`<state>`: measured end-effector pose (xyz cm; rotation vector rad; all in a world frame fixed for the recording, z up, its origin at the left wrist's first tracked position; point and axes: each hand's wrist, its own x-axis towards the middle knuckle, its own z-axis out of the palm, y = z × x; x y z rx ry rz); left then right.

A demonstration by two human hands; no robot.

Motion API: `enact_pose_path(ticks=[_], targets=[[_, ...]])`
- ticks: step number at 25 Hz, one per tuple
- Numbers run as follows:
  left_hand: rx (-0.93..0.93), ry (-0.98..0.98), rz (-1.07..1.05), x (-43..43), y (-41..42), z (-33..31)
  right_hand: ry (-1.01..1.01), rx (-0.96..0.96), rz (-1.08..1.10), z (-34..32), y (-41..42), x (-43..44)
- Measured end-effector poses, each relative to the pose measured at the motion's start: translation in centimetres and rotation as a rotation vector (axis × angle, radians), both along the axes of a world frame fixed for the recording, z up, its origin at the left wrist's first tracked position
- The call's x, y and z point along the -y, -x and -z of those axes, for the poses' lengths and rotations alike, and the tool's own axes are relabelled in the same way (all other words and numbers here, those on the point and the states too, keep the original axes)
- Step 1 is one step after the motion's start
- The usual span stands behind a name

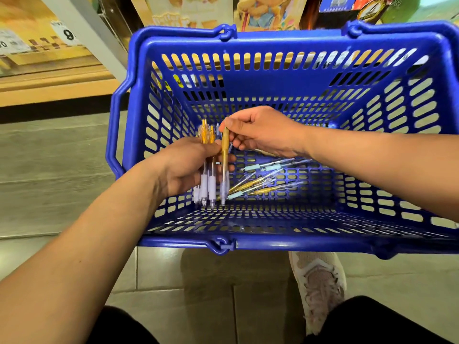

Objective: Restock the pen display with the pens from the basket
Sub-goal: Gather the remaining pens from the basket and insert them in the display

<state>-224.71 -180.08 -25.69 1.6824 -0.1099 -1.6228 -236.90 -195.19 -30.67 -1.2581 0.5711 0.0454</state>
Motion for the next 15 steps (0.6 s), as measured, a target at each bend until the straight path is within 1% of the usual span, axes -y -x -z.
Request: enact_pose_path(ticks=[2,5,8,12,15], targets=[[-0.052,0.020,-0.023,0.0,0.1,-0.3,0.040,-0.016,0.020,0.0,-0.1,0.1],[-0.064,0.018,-0.026,0.1,0.0,-0.5,0.060,-0.052,0.028,0.2,0.2,0.1],[-0.070,0.010,-0.027,0.0,-0.1,-0.5,0.020,-0.082,0.047,0.2,0.5,0.3],[-0.096,-0.008,-0.036,-0.1,-0.3,-0.5,-0.090,-0.057,0.087,0.1,0.8,0.7],[-0.077,-0.052,-0.011,-0.2,-0.5,-0.3,-0.057,-0.075,0.196,0.2,0.8,1.6]])
